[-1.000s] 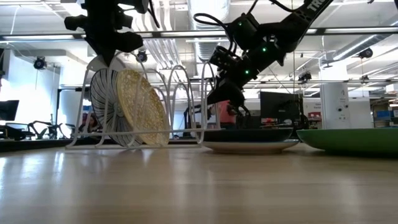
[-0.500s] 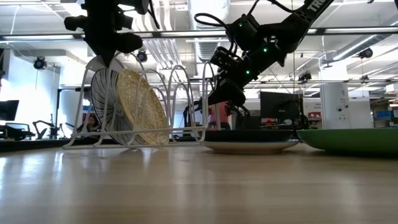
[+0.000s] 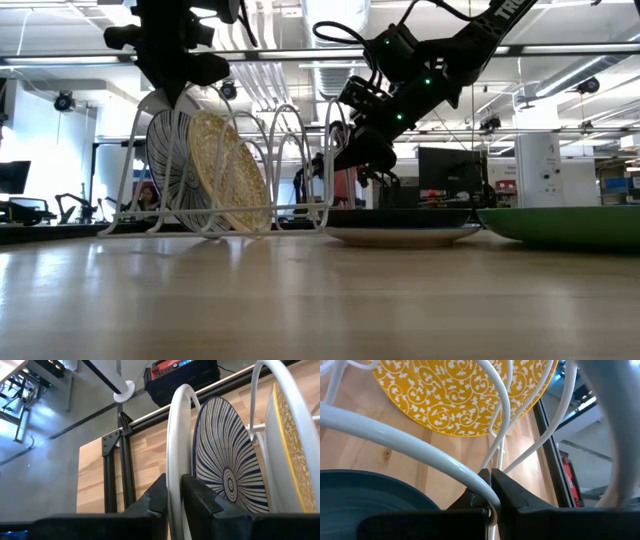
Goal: Sort dishes
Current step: Adjust the dish rack, then put the dark green plate in the dish rack
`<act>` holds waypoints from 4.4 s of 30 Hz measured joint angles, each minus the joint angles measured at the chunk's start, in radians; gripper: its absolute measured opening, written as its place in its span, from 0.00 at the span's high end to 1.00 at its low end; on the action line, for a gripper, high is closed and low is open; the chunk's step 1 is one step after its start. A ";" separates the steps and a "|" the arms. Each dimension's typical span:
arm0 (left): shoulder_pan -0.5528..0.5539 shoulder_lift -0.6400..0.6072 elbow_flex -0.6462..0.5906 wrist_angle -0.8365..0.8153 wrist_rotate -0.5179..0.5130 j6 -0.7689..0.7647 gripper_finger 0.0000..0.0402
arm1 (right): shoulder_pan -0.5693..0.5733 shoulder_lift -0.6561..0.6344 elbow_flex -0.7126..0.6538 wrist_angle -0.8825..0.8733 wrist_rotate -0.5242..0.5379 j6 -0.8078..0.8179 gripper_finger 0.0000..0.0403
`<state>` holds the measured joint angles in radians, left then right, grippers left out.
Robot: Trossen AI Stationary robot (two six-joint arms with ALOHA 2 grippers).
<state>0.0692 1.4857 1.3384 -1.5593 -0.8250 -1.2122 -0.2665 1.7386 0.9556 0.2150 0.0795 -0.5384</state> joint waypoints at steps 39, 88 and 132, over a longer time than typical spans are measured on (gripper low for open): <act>0.000 0.001 0.000 0.006 0.012 -0.022 0.77 | 0.000 -0.025 -0.001 -0.086 -0.002 0.077 0.62; -0.018 -0.005 0.338 -0.011 0.110 0.296 0.69 | -0.007 -0.355 -0.012 -0.655 0.000 0.279 0.54; -0.430 0.174 0.406 0.112 -0.232 0.245 0.69 | -0.180 -0.190 -0.188 -0.524 -0.079 0.727 0.55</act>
<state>-0.3611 1.6592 1.7443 -1.4472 -1.0573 -0.9670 -0.4461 1.5483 0.7673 -0.3085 0.0006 0.1886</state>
